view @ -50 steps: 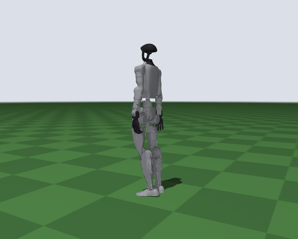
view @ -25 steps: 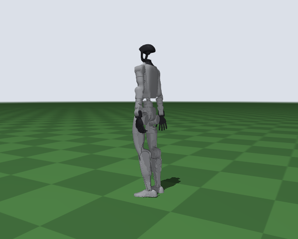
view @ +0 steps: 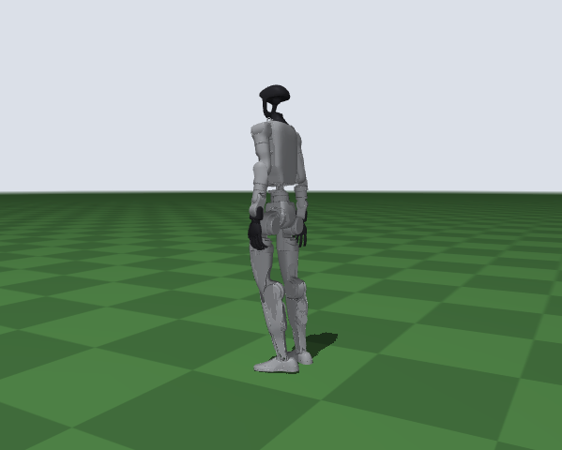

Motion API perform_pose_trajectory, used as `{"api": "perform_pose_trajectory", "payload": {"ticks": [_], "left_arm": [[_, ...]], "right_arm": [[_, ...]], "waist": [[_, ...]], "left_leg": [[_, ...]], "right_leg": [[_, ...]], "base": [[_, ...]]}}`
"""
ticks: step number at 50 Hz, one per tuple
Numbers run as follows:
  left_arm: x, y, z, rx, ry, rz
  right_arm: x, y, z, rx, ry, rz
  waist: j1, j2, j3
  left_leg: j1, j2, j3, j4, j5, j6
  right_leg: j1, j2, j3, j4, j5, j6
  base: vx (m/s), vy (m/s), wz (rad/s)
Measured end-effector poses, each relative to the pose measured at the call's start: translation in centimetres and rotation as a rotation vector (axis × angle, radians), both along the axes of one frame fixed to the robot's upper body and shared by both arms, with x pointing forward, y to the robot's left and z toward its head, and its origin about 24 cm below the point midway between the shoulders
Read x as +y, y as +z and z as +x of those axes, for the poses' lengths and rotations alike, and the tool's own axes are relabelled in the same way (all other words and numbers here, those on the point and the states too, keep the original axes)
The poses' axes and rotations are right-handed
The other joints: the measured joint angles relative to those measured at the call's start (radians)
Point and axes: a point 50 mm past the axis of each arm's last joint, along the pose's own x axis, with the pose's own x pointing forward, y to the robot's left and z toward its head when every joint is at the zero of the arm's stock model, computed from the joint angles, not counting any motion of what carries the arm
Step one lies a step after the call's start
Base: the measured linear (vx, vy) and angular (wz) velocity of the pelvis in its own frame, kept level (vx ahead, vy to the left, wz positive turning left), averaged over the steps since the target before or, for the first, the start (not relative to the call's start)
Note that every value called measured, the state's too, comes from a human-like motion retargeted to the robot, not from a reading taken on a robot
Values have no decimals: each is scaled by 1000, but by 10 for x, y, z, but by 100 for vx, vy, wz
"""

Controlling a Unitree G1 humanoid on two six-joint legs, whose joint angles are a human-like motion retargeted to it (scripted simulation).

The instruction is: Walk run

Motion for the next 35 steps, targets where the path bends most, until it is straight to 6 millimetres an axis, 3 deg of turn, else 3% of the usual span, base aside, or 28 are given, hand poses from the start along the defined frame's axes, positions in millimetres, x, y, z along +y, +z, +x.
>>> {"api": "perform_pose_trajectory", "payload": {"ticks": [2,5,12,17,19,23,27,30,32,35], "left_arm": [[-1,2,9,-122,24,-3],[-2,10,33,-401,124,29],[-8,34,70,-807,361,45],[21,73,83,-1157,407,302],[26,81,83,-1210,365,308],[29,93,89,-1271,268,245],[29,106,108,-1338,158,176],[23,116,132,-1416,148,127],[18,125,154,-1485,137,86],[3,147,188,-1604,68,-19]], "right_arm": [[4,2,19,-112,-23,24],[10,13,63,-358,-56,82],[25,57,147,-771,87,165],[47,97,190,-1051,136,223],[52,110,198,-1138,195,199],[51,119,196,-1201,349,103],[43,106,172,-1128,454,54],[42,89,153,-1041,498,61],[43,79,138,-973,500,94],[38,71,112,-890,436,166]], "waist": [[-15,-6,6],[-39,-20,16],[12,-46,20],[49,-43,15],[44,-43,13],[37,-44,-3],[46,-62,-12],[48,-58,-9],[24,-47,-8],[-21,-41,-25]], "left_leg": [[-34,3,-13,61,-23,-11],[-142,7,-26,244,-56,-45],[-321,25,55,519,-117,-61],[-390,22,67,461,-133,-58],[-405,7,42,417,-141,-58],[-418,-25,-17,377,-154,-56],[-387,-20,-31,405,-220,41],[-367,45,-12,453,-281,28],[-347,56,-12,471,-321,29],[-310,39,-19,461,-348,45]], "right_leg": [[0,-8,-12,0,-11,1],[-14,-39,-28,8,-39,7],[-40,-90,-14,7,-59,27],[-50,-87,-2,11,-83,50],[-38,-79,-11,10,-100,59],[-10,-70,-36,26,-148,85],[-20,-100,-45,162,-212,138],[-140,-147,12,505,-168,193],[-242,-172,57,763,-108,184],[-371,-206,67,1016,-149,176]], "base": [[3,-8,40],[2,-4,49],[15,4,-12],[30,2,-12],[36,-1,16],[49,-1,30],[68,-3,-1],[53,-15,-66],[52,-12,-27],[87,-12,18]]}}
